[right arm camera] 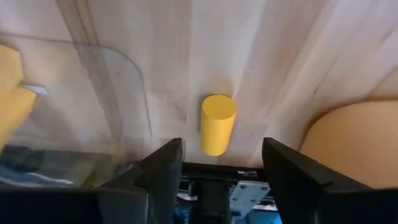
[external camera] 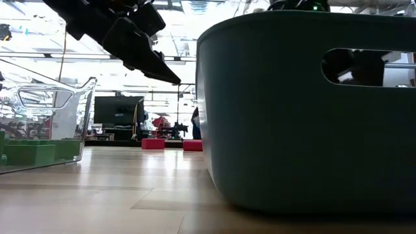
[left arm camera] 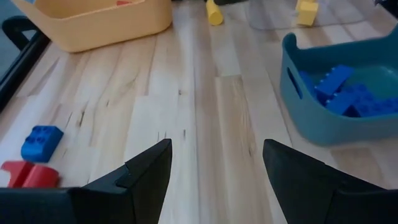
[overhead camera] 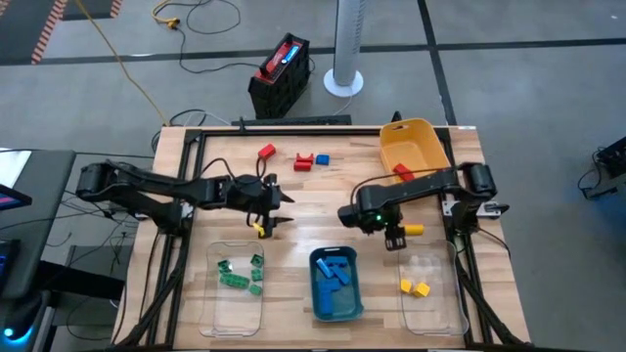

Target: Sort blocks

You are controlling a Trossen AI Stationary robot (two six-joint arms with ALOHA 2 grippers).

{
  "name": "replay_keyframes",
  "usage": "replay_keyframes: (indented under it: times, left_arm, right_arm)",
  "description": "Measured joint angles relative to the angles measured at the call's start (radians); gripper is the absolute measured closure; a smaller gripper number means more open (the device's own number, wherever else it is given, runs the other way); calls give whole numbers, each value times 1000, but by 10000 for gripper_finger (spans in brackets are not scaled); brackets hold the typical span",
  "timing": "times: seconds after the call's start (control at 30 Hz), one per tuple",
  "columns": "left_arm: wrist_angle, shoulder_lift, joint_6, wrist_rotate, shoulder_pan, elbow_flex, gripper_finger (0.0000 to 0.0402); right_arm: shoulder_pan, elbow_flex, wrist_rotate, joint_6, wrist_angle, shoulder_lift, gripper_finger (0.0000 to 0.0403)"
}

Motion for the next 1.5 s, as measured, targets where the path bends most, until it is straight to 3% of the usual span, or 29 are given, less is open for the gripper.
replay_keyframes:
  times: [0.1,0.3,0.4,0.63,0.87,1.1,1.5]
  left_arm:
    - [-20,0,-14,-47,-24,0,155]
    - [-40,0,-30,-85,-54,0,155]
    - [-38,0,-16,-85,-59,-1,155]
    - [-83,0,17,-85,-59,-1,155]
    - [-125,0,82,-84,-59,-2,155]
    - [-142,0,153,-68,-59,-3,155]
    - [-131,0,236,-69,-59,-3,155]
  right_arm:
    - [-24,35,-44,123,-41,-5,169]
    - [-121,43,-176,546,21,-4,191]
    - [-128,39,-211,618,9,9,211]
    - [-125,-38,-191,733,-43,85,256]
    - [-53,-86,-47,829,18,89,274]
    - [-43,-190,-99,911,91,-41,250]
    - [-38,-375,-98,1110,217,-210,166]
